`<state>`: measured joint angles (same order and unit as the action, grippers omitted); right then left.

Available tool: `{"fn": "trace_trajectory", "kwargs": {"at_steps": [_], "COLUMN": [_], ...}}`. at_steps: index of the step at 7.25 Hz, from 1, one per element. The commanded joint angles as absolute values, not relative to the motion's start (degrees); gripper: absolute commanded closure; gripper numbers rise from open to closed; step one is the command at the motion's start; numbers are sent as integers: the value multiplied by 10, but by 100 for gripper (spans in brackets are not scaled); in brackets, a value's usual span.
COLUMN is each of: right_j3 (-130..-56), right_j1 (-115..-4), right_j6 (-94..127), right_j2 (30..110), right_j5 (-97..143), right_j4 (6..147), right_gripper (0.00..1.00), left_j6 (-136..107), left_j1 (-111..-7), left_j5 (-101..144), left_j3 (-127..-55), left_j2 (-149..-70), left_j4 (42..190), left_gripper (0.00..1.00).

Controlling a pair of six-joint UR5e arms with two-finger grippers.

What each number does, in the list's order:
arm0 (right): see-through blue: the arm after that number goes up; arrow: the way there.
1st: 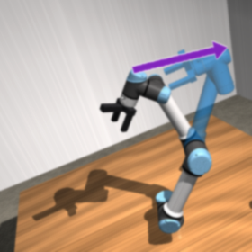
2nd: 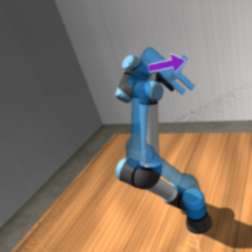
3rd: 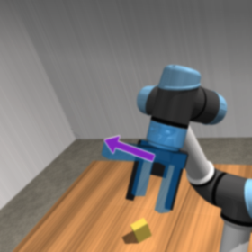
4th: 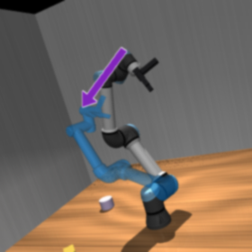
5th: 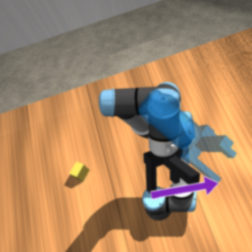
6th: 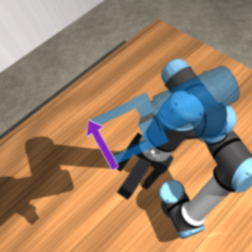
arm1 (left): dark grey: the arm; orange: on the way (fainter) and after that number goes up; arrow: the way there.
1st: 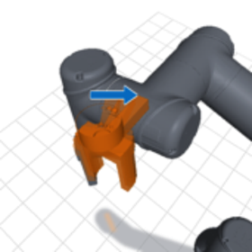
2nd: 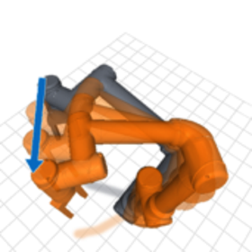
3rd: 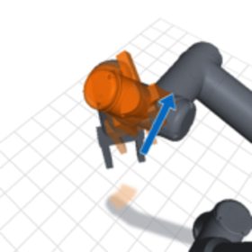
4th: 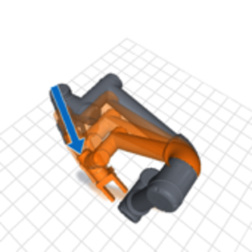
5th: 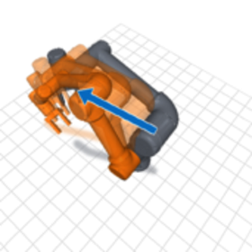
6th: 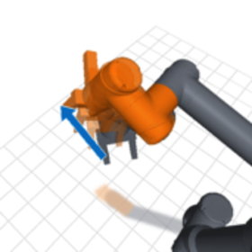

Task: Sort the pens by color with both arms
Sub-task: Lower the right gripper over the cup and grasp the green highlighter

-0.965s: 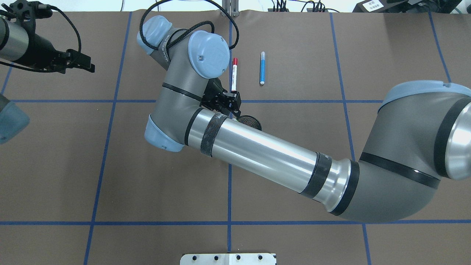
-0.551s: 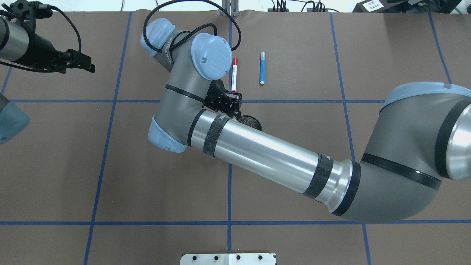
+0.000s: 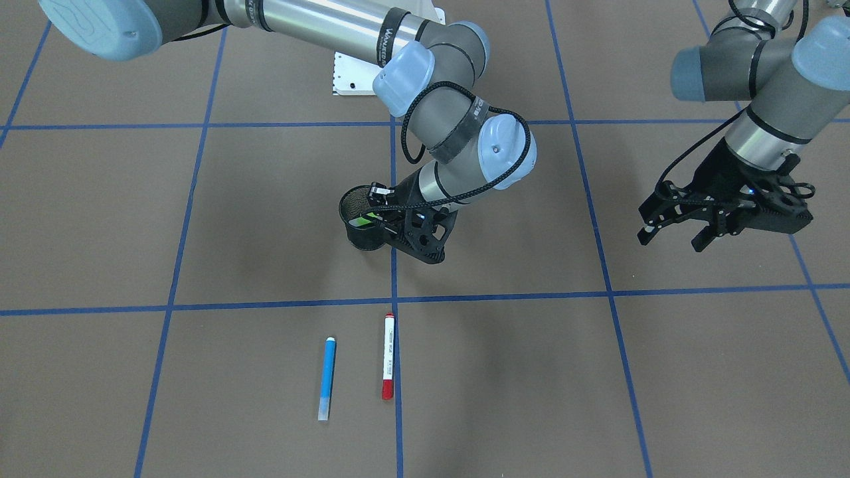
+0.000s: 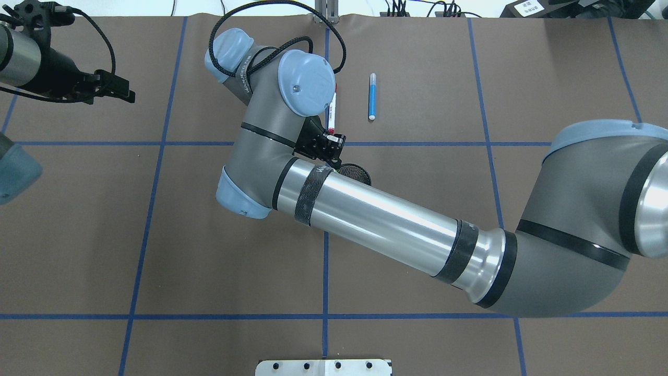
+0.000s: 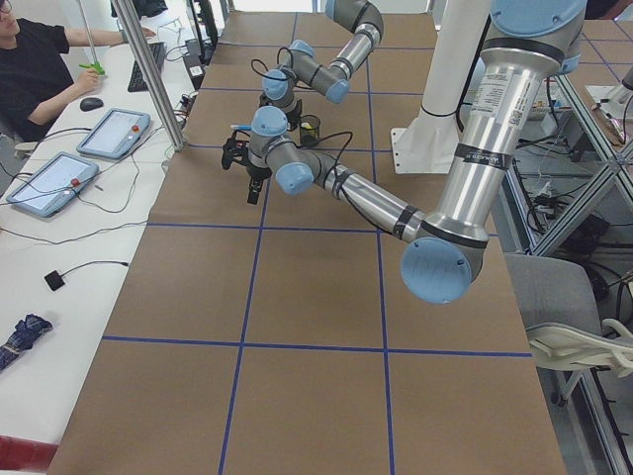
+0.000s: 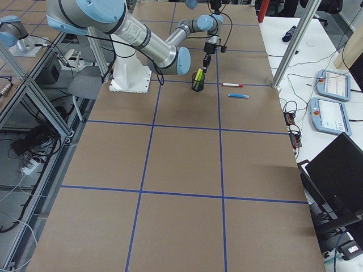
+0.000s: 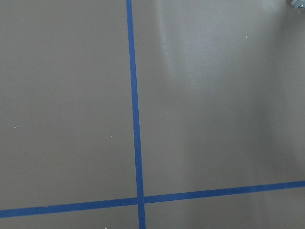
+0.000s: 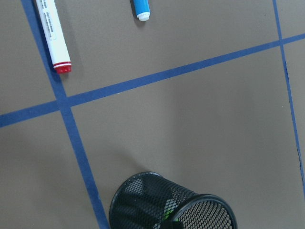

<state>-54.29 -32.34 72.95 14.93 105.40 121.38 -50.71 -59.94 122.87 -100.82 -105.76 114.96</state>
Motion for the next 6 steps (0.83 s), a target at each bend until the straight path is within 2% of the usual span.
{"fn": "trace_trajectory", "kwargs": {"at_steps": [1,2,6], "right_j3": [-548,-548,-548], "right_j1": [-323,-323,-318], "right_j6": [729,729,729], "right_j2": [148,149,149], "right_j5": [1056,1057,1060], "right_j4": [1214,1214,1215], "right_gripper": [67,63,64], "left_j6": [-507,-507,-508], "left_j1": [-600,-600,-599], "left_j5": [1229,1229,1229], "left_j3": [-1010,-1011,-1010], "left_j2": [-1057,-1057,-1059], "left_j4": [1150,1149,1148], "left_gripper": [1,1,1]}}
